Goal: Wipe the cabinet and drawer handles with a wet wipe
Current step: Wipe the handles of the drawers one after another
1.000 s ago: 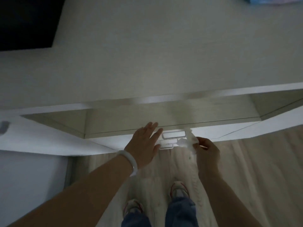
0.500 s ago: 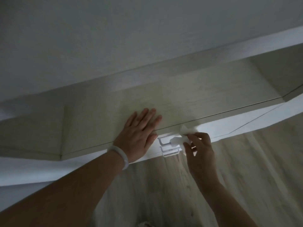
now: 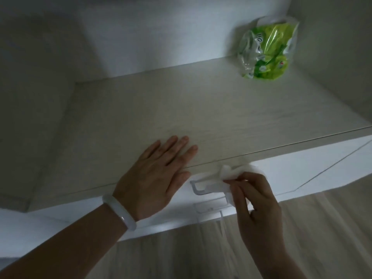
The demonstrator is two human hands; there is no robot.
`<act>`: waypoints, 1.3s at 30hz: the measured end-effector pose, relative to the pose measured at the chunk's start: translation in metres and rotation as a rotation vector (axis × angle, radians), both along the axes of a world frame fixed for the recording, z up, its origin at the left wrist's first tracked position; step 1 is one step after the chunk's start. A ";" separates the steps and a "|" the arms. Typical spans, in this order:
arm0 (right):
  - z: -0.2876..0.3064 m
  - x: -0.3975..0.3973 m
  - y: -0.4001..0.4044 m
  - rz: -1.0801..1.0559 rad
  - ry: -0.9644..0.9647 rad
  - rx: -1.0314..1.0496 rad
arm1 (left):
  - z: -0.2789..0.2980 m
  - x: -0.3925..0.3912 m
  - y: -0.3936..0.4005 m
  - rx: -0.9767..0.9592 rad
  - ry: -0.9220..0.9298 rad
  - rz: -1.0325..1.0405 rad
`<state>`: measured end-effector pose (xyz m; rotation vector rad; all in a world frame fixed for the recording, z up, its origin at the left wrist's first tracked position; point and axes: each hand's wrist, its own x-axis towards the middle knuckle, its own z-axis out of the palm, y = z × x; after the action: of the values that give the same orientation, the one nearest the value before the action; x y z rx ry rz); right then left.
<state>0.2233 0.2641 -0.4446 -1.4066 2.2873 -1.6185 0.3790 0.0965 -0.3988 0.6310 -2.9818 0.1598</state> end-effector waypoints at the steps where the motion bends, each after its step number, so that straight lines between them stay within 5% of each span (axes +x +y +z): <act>1: -0.003 -0.001 0.000 0.002 0.006 -0.036 | -0.003 0.000 0.000 -0.022 0.027 0.005; 11: -0.028 -0.002 -0.004 -0.114 0.321 -0.218 | -0.010 0.000 0.005 -0.107 0.136 0.075; 18: -0.023 0.025 -0.012 -0.055 0.204 -0.277 | -0.006 0.000 -0.002 0.077 0.098 0.073; 25: -0.019 0.054 -0.039 -0.061 0.314 -0.075 | 0.006 0.004 -0.011 0.148 -0.071 0.042; 39: -0.013 0.055 -0.048 -0.102 0.350 0.022 | 0.001 0.004 -0.008 0.159 0.017 0.061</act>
<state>0.2779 0.2165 -0.4574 -1.7141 2.5888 -1.4638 0.3831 0.0885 -0.3981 0.7362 -2.9816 -0.0791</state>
